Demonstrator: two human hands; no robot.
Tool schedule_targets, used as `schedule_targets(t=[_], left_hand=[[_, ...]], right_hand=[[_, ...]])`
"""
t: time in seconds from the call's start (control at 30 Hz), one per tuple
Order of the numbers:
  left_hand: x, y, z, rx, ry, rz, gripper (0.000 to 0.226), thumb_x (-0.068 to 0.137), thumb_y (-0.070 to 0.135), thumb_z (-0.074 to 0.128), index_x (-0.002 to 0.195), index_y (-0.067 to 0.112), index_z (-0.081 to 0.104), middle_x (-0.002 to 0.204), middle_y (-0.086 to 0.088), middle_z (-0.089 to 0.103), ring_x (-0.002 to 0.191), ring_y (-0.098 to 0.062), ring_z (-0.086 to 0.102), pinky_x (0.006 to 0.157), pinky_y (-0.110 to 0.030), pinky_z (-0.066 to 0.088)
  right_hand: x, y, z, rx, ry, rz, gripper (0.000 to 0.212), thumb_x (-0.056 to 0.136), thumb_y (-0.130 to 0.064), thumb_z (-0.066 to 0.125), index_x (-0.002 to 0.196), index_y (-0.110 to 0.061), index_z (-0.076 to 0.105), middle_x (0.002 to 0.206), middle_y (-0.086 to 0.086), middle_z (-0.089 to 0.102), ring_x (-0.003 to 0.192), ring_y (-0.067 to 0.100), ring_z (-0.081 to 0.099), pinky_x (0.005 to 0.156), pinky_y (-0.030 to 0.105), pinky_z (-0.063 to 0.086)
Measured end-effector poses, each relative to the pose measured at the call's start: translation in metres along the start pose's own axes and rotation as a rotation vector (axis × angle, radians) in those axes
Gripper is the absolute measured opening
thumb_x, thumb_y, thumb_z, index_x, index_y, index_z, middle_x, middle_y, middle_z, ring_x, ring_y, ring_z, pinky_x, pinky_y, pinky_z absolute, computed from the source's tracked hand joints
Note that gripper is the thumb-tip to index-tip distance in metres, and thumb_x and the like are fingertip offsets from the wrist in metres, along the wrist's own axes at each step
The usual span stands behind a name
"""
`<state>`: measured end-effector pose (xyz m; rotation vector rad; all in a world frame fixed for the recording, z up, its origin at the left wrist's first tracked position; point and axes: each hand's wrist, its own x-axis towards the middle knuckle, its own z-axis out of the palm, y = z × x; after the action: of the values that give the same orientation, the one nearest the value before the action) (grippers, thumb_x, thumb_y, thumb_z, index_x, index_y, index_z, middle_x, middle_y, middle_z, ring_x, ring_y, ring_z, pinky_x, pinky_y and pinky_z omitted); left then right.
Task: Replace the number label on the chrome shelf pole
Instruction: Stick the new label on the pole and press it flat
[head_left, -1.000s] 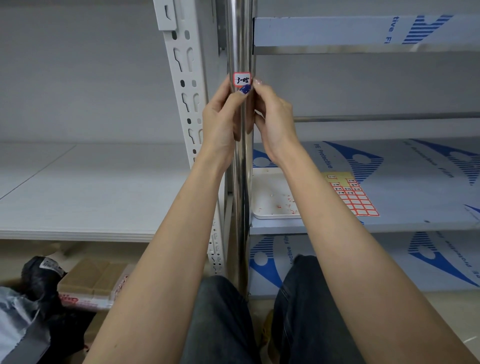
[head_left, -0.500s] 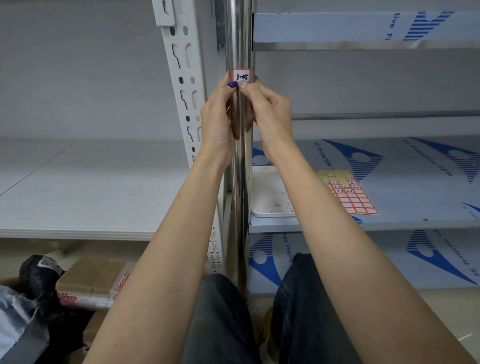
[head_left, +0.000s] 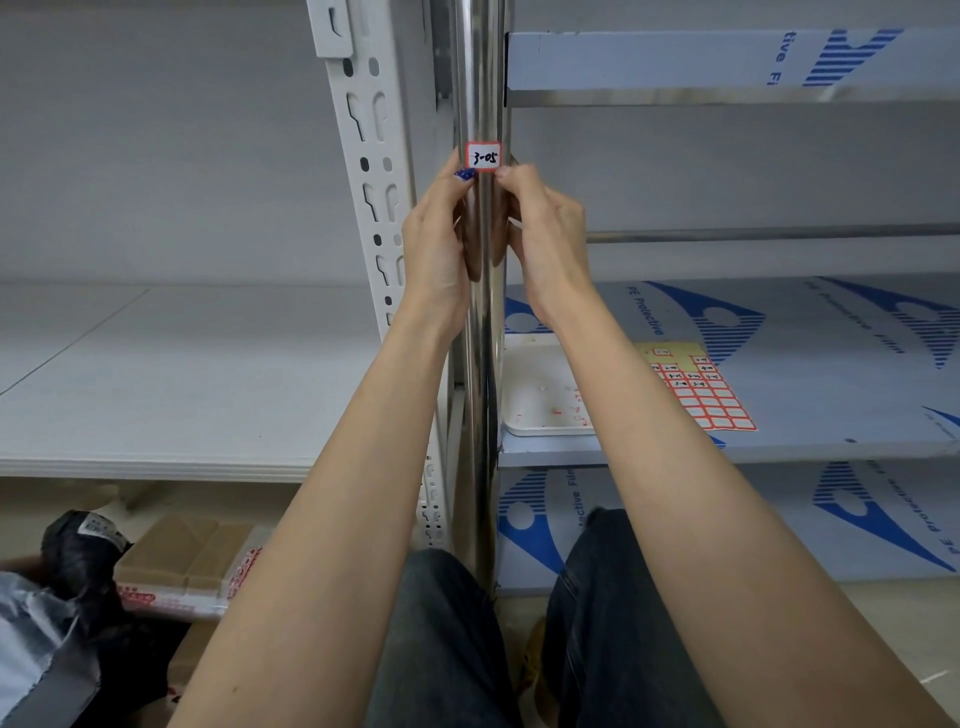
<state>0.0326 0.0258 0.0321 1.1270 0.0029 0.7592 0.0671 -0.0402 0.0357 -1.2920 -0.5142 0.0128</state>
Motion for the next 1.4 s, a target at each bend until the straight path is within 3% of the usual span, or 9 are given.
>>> schedule_targets(t=[0.13, 0.23, 0.33, 0.47, 0.6, 1.0, 1.1, 1.23, 1.4], left_hand=[[0.0, 0.001, 0.0, 0.016, 0.0, -0.014, 0.025, 0.093, 0.017, 0.041, 0.076, 0.005, 0.056, 0.053, -0.003, 0.045, 0.047, -0.016, 0.039, 0.035, -0.016, 0.028], [0.0, 0.002, 0.0, 0.018, 0.04, -0.039, 0.032, 0.094, 0.014, 0.041, 0.071, -0.003, 0.057, 0.049, 0.001, 0.044, 0.044, -0.015, 0.037, 0.034, -0.016, 0.026], [-0.001, 0.003, 0.001, 0.015, 0.017, -0.036, 0.03, 0.092, 0.014, 0.041, 0.065, 0.015, 0.054, 0.05, 0.0, 0.04, 0.044, -0.017, 0.034, 0.035, -0.017, 0.025], [-0.005, 0.009, 0.006, 0.001, 0.079, -0.019, 0.038, 0.094, 0.014, 0.048, 0.056, 0.014, 0.047, 0.043, 0.008, 0.041, 0.04, -0.009, 0.04, 0.039, -0.018, 0.03], [-0.007, 0.012, 0.011, 0.012, 0.107, -0.019, 0.037, 0.094, 0.014, 0.05, 0.057, 0.012, 0.046, 0.041, 0.009, 0.04, 0.037, -0.006, 0.039, 0.038, -0.016, 0.031], [-0.005, 0.011, 0.008, 0.02, 0.124, -0.042, 0.035, 0.091, 0.018, 0.049, 0.057, 0.012, 0.045, 0.051, 0.002, 0.038, 0.043, -0.01, 0.036, 0.041, -0.02, 0.029], [-0.005, 0.01, 0.008, 0.018, 0.118, -0.04, 0.035, 0.092, 0.02, 0.051, 0.058, 0.012, 0.05, 0.049, 0.003, 0.041, 0.043, -0.009, 0.04, 0.041, -0.019, 0.032], [-0.004, 0.009, 0.007, 0.022, 0.13, -0.044, 0.034, 0.09, 0.019, 0.051, 0.057, 0.012, 0.047, 0.052, 0.002, 0.04, 0.043, -0.01, 0.038, 0.043, -0.021, 0.03], [-0.004, 0.009, 0.007, 0.02, 0.118, -0.036, 0.036, 0.091, 0.02, 0.053, 0.057, 0.011, 0.049, 0.047, 0.003, 0.04, 0.044, -0.013, 0.038, 0.042, -0.02, 0.03]], right_hand=[[0.0, 0.0, 0.0, -0.001, -0.011, 0.007, 0.027, 0.089, -0.03, 0.059, 0.07, -0.018, 0.072, 0.076, 0.006, 0.071, 0.078, 0.018, 0.066, 0.078, 0.036, 0.054], [-0.001, -0.001, 0.0, 0.011, -0.005, 0.016, 0.026, 0.09, -0.027, 0.058, 0.069, -0.016, 0.071, 0.075, 0.007, 0.069, 0.075, 0.017, 0.065, 0.073, 0.035, 0.052], [-0.002, -0.002, 0.0, 0.009, 0.002, 0.021, 0.027, 0.085, -0.031, 0.058, 0.065, -0.018, 0.07, 0.075, 0.009, 0.069, 0.076, 0.022, 0.065, 0.073, 0.038, 0.052], [-0.003, -0.007, 0.004, -0.035, 0.035, 0.02, 0.03, 0.086, -0.037, 0.064, 0.062, -0.021, 0.072, 0.072, 0.004, 0.072, 0.078, 0.022, 0.069, 0.075, 0.036, 0.056], [-0.003, -0.009, 0.005, -0.045, 0.059, 0.028, 0.028, 0.085, -0.035, 0.066, 0.062, -0.022, 0.071, 0.064, -0.002, 0.069, 0.067, 0.013, 0.065, 0.065, 0.028, 0.051], [0.0, -0.007, 0.004, -0.046, 0.063, 0.04, 0.043, 0.086, -0.036, 0.058, 0.046, -0.021, 0.063, 0.063, 0.005, 0.066, 0.065, 0.018, 0.061, 0.068, 0.037, 0.05], [0.0, -0.006, 0.004, -0.047, 0.048, 0.035, 0.041, 0.087, -0.04, 0.059, 0.052, -0.02, 0.067, 0.071, 0.008, 0.071, 0.074, 0.024, 0.068, 0.076, 0.038, 0.054], [0.001, -0.006, 0.004, -0.034, 0.074, 0.046, 0.036, 0.078, -0.041, 0.059, 0.049, -0.019, 0.06, 0.064, 0.008, 0.063, 0.065, 0.02, 0.057, 0.068, 0.038, 0.046], [0.0, -0.008, 0.004, -0.01, 0.049, 0.048, 0.039, 0.085, -0.038, 0.062, 0.052, -0.018, 0.066, 0.067, 0.006, 0.068, 0.068, 0.018, 0.064, 0.072, 0.037, 0.053]])
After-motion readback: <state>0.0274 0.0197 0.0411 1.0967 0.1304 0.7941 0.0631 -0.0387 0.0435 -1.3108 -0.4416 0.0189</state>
